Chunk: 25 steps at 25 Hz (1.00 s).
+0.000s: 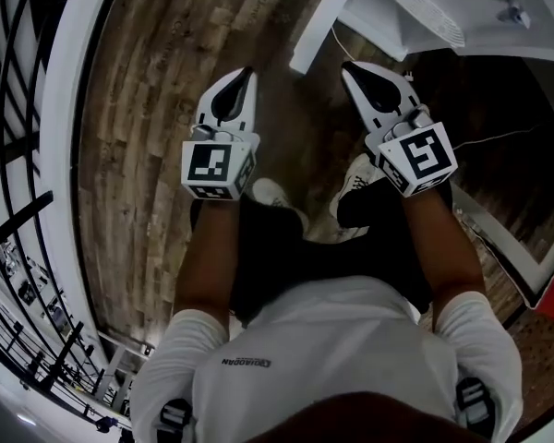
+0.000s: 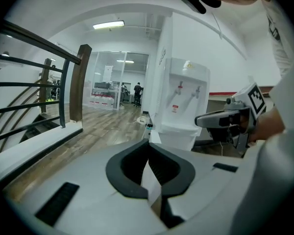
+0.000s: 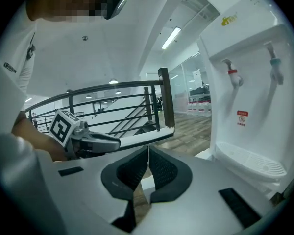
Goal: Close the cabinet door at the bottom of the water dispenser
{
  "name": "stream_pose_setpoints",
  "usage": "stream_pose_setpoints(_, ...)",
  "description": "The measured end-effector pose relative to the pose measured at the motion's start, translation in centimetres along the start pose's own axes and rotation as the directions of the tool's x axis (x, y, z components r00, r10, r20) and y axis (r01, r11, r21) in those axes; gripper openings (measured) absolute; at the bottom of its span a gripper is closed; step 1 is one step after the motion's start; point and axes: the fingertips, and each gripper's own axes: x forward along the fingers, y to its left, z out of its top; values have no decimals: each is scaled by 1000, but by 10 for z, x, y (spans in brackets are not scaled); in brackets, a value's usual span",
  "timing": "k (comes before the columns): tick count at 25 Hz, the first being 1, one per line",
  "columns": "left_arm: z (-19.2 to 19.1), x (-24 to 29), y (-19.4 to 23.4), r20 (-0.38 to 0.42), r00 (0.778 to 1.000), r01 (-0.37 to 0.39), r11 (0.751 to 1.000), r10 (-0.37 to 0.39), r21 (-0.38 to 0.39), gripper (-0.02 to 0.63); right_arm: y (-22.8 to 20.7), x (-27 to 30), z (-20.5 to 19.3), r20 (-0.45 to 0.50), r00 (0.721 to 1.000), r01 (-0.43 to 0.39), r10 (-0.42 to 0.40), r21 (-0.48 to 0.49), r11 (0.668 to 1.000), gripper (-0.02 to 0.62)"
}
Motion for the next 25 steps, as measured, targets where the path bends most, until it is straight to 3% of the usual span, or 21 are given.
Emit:
stream_pose_setpoints(3,-19,23,13,18,1000,14,1000,-13,-22,-5,-1,15,-13,6,999,-32,32,-60,998,23)
stream_pose_setpoints(6,-32,40,26,33,999,3,1000,-4,11,-5,-3,24,-23,22,998,-48,50,-98,994,23)
stream_pose_setpoints(17,-99,67,26,16,997,70,994,-72,83,-5,8,42,-98,-48,999,7,-9,-48,999,28)
stream_pose_setpoints(20,-94,71,26,37,995,85,991,-89,104,-5,12,52,-111,-76,997,31,-33,-21,999,138)
stream_pose_setpoints(25,-103,75,35,27,996,83,989,-87,124,-5,17,58,-114,-80,986,141,-145,-54,989,171)
